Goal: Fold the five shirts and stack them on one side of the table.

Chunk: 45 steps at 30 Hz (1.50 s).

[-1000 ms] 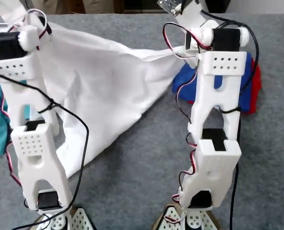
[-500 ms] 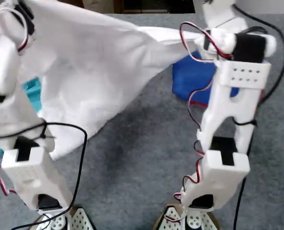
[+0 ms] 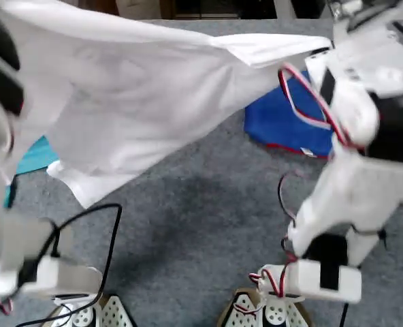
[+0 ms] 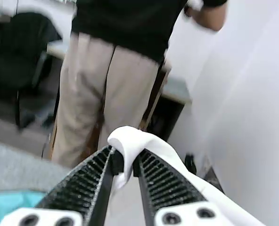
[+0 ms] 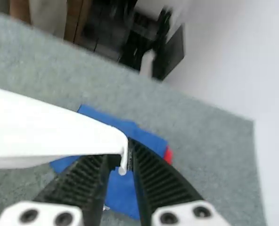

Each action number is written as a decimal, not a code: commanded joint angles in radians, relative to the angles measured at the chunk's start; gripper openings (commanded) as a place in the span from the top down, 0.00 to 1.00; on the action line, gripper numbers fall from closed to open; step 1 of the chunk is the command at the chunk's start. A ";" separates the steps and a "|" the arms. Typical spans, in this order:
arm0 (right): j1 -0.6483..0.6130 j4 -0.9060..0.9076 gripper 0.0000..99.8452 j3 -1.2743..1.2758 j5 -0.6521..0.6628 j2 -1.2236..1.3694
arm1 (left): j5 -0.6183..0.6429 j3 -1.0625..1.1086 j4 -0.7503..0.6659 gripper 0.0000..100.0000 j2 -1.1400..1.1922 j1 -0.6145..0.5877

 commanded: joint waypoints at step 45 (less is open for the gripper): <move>-0.323 -0.689 1.00 1.055 0.172 -0.602 | -0.068 2.432 -0.766 0.98 -1.093 0.094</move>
